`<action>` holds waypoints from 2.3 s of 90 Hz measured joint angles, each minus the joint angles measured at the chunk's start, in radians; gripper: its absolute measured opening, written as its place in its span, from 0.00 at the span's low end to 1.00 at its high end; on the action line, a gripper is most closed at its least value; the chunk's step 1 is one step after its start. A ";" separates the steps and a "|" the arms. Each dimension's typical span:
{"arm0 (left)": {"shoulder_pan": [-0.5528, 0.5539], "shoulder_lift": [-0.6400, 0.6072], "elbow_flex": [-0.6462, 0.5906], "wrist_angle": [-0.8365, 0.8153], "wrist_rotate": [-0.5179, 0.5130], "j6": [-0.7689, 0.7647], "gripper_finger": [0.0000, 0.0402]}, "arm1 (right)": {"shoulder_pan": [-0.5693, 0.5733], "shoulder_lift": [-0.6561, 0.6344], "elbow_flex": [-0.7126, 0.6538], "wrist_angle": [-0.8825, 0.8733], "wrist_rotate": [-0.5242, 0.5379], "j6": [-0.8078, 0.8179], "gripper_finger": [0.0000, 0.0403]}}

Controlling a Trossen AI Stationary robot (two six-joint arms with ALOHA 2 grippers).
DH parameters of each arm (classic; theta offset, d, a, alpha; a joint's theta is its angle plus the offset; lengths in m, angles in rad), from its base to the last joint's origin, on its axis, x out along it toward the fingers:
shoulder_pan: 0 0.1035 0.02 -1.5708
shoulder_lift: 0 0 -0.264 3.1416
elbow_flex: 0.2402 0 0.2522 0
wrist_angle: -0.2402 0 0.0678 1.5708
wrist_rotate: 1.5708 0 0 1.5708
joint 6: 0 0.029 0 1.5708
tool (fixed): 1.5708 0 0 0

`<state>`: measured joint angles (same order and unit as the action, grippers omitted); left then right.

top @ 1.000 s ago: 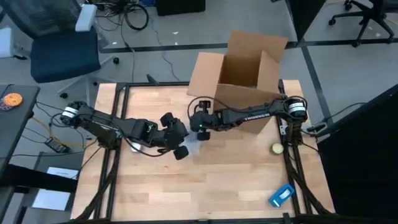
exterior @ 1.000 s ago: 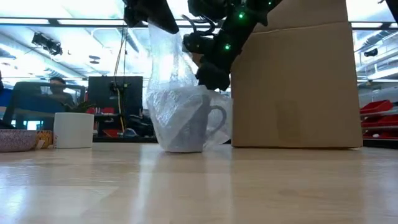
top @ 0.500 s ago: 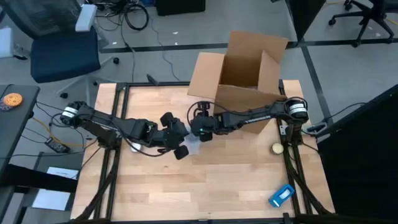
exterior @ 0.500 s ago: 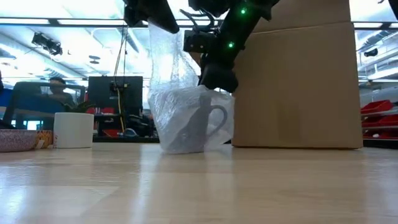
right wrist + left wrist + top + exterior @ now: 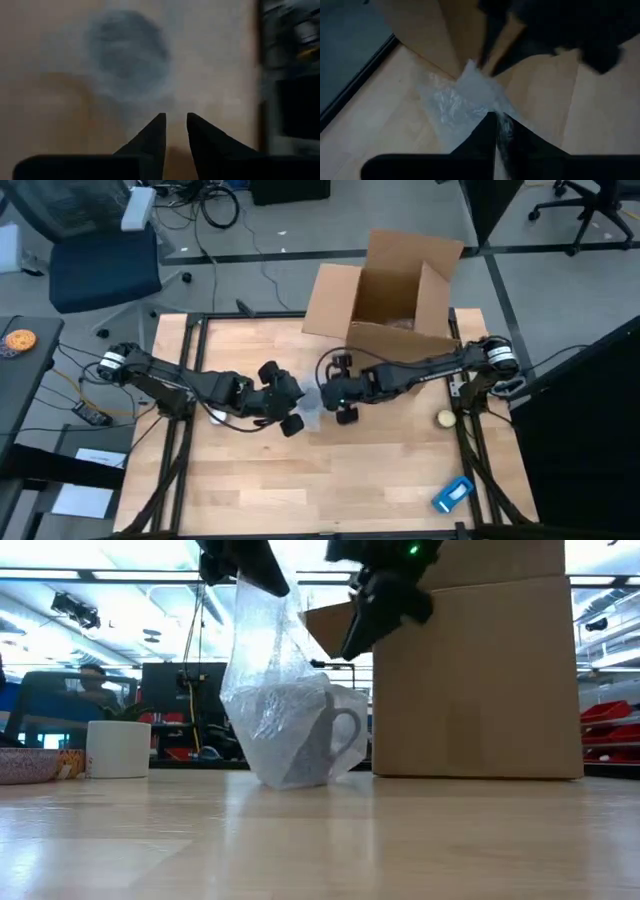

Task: Wrap mug
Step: Wrap the purple mug with the bubble wrap

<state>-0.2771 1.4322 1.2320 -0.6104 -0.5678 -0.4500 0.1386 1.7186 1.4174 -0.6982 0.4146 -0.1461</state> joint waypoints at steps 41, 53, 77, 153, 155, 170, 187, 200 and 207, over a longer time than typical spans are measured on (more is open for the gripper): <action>0.000 0.000 -0.001 0.016 0.001 0.000 0.00 | -0.021 0.097 0.000 -0.102 -0.217 0.175 0.20; 0.000 0.000 -0.001 0.012 0.003 0.000 0.00 | -0.053 0.153 0.000 -0.094 -0.130 0.119 0.20; 0.001 0.000 -0.002 0.006 0.003 0.003 0.00 | -0.074 0.160 0.000 0.016 -0.248 0.105 0.21; 0.004 0.000 -0.002 0.024 -0.007 0.086 0.00 | 0.059 0.011 0.000 0.093 -0.244 0.267 0.21; 0.005 0.000 -0.002 0.027 -0.011 0.087 0.00 | 0.060 -0.002 0.000 0.105 -0.223 0.253 0.21; 0.017 0.000 0.001 0.068 -0.015 0.086 0.00 | 0.030 -0.014 0.001 0.208 -0.139 0.147 0.21; 0.020 0.000 0.040 0.023 -0.016 0.106 0.00 | -0.021 0.082 0.001 0.279 -0.193 0.126 0.21; 0.021 0.001 0.050 -0.009 -0.020 0.123 0.00 | -0.030 0.156 0.001 0.269 -0.128 0.126 0.21; 0.021 0.001 0.051 -0.031 -0.026 0.125 0.00 | -0.035 0.169 0.000 0.241 -0.083 0.126 0.21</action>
<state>-0.2562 1.4333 1.2830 -0.6414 -0.5936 -0.3248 0.1034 1.8879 1.4175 -0.4571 0.3313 -0.0204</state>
